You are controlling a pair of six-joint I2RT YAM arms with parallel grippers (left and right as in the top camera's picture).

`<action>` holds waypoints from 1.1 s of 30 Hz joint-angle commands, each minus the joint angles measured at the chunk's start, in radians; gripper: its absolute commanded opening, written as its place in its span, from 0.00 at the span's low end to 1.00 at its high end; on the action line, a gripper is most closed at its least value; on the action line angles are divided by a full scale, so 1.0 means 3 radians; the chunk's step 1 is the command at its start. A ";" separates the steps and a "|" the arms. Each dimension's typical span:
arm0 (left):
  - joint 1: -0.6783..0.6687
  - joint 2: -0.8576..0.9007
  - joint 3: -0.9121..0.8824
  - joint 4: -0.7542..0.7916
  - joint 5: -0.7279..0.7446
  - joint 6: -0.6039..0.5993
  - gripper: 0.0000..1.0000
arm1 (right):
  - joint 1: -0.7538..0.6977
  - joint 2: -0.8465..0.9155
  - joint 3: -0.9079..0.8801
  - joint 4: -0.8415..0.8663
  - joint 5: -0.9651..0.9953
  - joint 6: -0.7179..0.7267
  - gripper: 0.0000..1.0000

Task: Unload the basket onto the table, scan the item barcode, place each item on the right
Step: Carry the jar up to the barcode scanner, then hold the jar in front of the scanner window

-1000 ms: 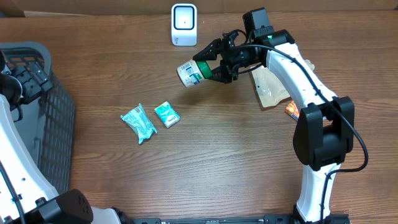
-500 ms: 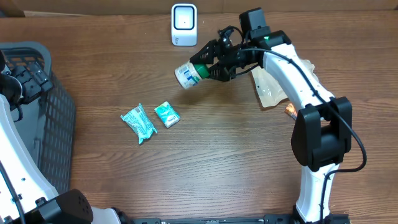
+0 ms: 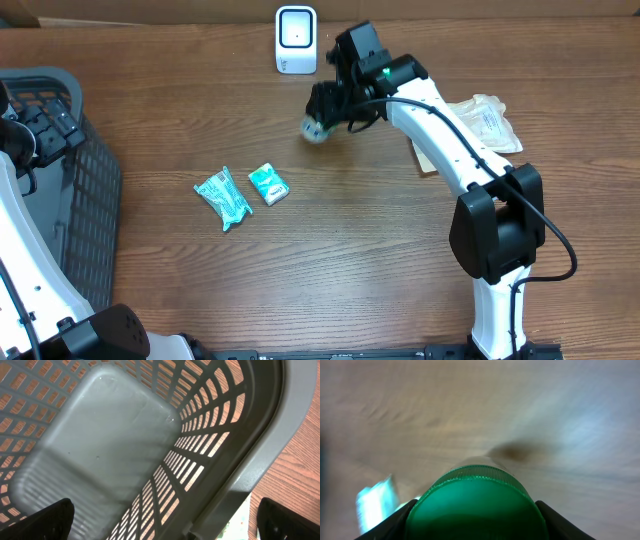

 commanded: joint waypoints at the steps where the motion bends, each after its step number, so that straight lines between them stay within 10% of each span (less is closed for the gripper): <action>1: 0.0005 0.0013 0.0023 0.0003 0.0009 -0.0022 1.00 | 0.0109 -0.0193 0.0320 0.0167 0.0964 -0.0453 0.24; 18: 0.0005 0.0013 0.0023 0.0003 0.0009 -0.0022 1.00 | 0.0320 0.0086 0.0243 0.2646 0.1504 -0.2195 0.23; 33: 0.0005 0.0013 0.0023 0.0003 0.0009 -0.0022 0.99 | 0.0341 0.0868 0.0243 0.3540 0.1520 -0.4229 0.22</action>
